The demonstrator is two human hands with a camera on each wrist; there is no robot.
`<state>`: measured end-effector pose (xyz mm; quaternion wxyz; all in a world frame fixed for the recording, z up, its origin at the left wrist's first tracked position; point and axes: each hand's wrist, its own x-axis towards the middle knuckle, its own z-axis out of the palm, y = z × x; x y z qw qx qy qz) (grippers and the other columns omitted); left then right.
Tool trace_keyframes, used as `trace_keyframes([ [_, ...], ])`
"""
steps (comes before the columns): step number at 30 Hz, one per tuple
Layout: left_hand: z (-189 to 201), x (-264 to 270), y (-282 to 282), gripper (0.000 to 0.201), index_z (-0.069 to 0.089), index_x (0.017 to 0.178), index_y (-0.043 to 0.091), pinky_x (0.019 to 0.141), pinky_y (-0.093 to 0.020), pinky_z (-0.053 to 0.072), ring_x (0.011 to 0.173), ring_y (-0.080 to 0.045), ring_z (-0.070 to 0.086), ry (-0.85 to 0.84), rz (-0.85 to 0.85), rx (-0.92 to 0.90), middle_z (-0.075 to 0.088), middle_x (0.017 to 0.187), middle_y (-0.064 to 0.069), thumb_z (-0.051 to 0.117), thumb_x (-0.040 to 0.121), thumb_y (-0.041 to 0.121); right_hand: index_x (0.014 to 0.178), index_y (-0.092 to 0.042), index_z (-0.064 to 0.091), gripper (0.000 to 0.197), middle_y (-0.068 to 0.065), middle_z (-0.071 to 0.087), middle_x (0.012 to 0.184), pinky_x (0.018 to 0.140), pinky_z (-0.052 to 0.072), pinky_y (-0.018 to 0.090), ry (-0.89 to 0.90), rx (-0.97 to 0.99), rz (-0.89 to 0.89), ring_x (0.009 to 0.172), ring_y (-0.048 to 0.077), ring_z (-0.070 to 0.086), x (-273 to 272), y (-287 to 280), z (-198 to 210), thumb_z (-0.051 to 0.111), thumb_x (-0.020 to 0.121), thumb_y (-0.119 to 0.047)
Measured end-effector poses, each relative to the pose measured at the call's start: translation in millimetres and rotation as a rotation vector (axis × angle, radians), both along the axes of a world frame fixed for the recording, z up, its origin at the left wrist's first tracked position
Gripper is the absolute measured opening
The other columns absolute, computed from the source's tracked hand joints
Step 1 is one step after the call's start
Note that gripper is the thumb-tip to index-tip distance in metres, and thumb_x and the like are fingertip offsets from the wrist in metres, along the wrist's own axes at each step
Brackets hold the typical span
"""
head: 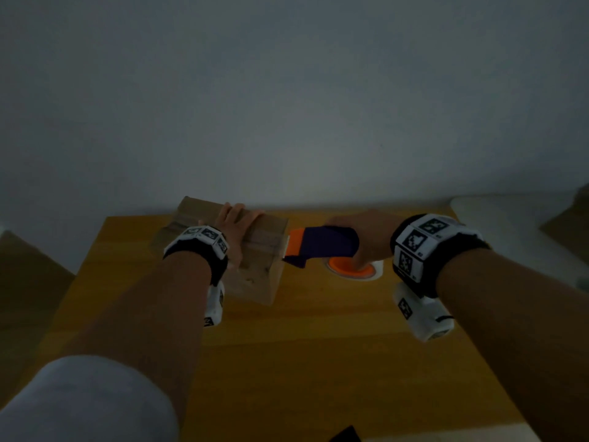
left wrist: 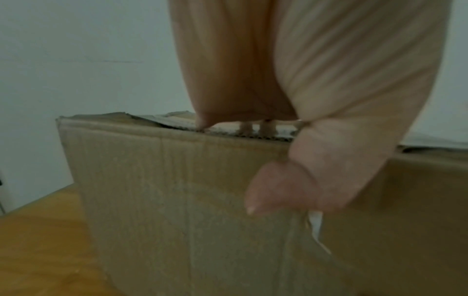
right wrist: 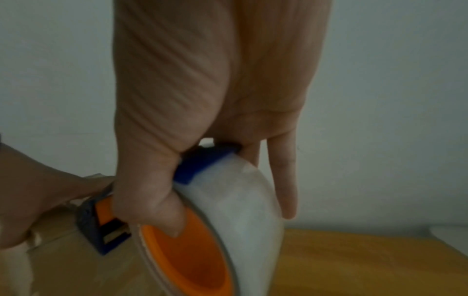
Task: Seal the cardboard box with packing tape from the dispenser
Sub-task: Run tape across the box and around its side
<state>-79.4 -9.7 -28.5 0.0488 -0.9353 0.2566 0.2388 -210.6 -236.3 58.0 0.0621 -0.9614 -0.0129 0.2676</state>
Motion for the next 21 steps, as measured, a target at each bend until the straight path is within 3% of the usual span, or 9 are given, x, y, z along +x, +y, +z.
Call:
trace_keyframes([
  [5,-1,-4,3,0.120,-0.004,0.147,0.044,0.111,-0.069,0.011,0.148,-0.028,-0.017,-0.023,0.005,-0.010,-0.018,0.159,0.005,0.077,0.064,0.014,0.131,-0.030,0.042,0.063,-0.004,0.061,0.117,0.086,0.051,0.037,0.006,-0.049,0.000,0.094,0.019,0.058,-11,-10,-5,0.074,0.076,-0.025],
  [7,0,-3,3,0.124,-0.008,0.149,0.042,0.111,-0.069,0.011,0.148,-0.029,-0.018,0.006,-0.006,0.015,-0.022,0.159,0.004,0.081,0.064,0.025,0.130,-0.031,0.042,0.064,-0.005,0.061,0.117,0.085,0.051,0.036,-0.017,-0.068,0.015,0.098,0.020,0.060,-10,-10,-7,0.074,0.076,-0.029],
  [9,7,0,2,0.129,-0.011,0.150,0.037,0.111,-0.068,0.011,0.148,-0.031,-0.018,0.075,-0.020,0.036,-0.023,0.159,0.000,0.082,0.062,0.046,0.129,-0.035,0.042,0.064,-0.007,0.062,0.116,0.084,0.053,0.036,-0.050,-0.091,0.020,0.094,0.019,0.060,-8,-8,-8,0.075,0.073,-0.032],
  [12,16,3,7,0.116,-0.004,0.152,0.035,0.118,-0.061,0.006,0.149,-0.030,-0.015,0.115,0.128,-0.090,-0.019,0.161,-0.003,0.065,0.065,0.071,0.128,-0.038,0.043,0.064,-0.008,0.064,0.113,0.084,0.055,0.040,-0.040,-0.138,0.023,0.092,0.019,0.061,-4,-4,-10,0.074,0.072,-0.035],
  [14,11,1,16,0.106,0.001,0.151,0.038,0.118,-0.059,0.003,0.149,-0.029,-0.014,-0.006,0.254,-0.159,-0.017,0.161,-0.001,0.049,0.068,0.081,0.130,-0.036,0.042,0.066,-0.005,0.063,0.115,0.084,0.055,0.039,-0.014,-0.185,0.022,0.096,0.022,0.062,-1,-1,-12,0.074,0.073,-0.034],
  [18,-12,-5,33,0.099,-0.007,0.149,0.043,0.117,-0.062,0.000,0.149,-0.028,-0.017,-0.088,0.338,-0.128,-0.020,0.160,0.003,0.031,0.069,0.088,0.131,-0.024,0.042,0.062,0.002,0.062,0.120,0.085,0.051,0.034,-0.045,-0.279,-0.036,0.102,0.022,0.063,3,-4,-17,0.070,0.078,-0.042],
  [21,-21,-8,36,0.100,-0.013,0.148,0.044,0.117,-0.061,-0.005,0.149,-0.026,-0.018,-0.124,0.312,-0.124,-0.023,0.160,0.004,0.023,0.067,0.090,0.132,-0.025,0.044,0.071,0.002,0.061,0.122,0.086,0.048,0.035,-0.123,-0.230,-0.113,0.109,0.024,0.061,3,-12,-21,0.069,0.073,-0.055],
])
